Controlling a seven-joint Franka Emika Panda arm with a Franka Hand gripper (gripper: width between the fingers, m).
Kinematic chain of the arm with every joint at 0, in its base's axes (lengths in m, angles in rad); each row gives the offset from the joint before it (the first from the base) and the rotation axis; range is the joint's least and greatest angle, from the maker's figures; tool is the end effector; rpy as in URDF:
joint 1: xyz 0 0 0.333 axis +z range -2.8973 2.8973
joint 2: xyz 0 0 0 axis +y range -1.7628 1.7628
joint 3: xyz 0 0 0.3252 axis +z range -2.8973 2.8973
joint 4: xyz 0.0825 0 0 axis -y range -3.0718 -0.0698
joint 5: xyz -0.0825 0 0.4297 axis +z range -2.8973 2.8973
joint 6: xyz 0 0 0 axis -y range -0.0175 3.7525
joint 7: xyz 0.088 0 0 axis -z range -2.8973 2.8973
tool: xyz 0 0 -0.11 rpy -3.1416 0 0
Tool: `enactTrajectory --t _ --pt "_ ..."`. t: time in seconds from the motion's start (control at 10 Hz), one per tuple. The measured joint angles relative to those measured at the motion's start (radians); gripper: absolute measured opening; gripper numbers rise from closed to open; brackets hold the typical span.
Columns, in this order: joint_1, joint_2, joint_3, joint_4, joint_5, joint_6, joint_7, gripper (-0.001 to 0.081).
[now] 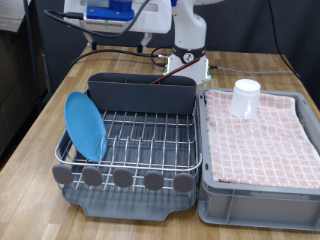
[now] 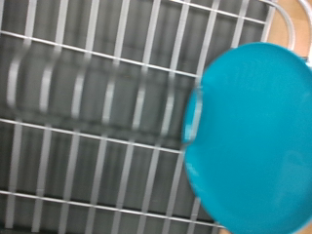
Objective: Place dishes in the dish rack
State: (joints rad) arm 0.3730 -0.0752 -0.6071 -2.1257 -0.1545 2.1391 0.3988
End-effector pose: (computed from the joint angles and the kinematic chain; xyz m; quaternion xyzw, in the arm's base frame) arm 0.5580 -0.1437 0.4290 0.9601 -0.2734 0.0419 0.0419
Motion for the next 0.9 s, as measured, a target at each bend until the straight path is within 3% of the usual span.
enactTrajectory --t 0.6,0.9 --pt "0.036 -0.086 0.164 -0.092 -0.026 0.015 0.349 0.0802" --pt "0.073 -0.114 0.229 -0.142 -0.008 0.019 0.356 0.0802"
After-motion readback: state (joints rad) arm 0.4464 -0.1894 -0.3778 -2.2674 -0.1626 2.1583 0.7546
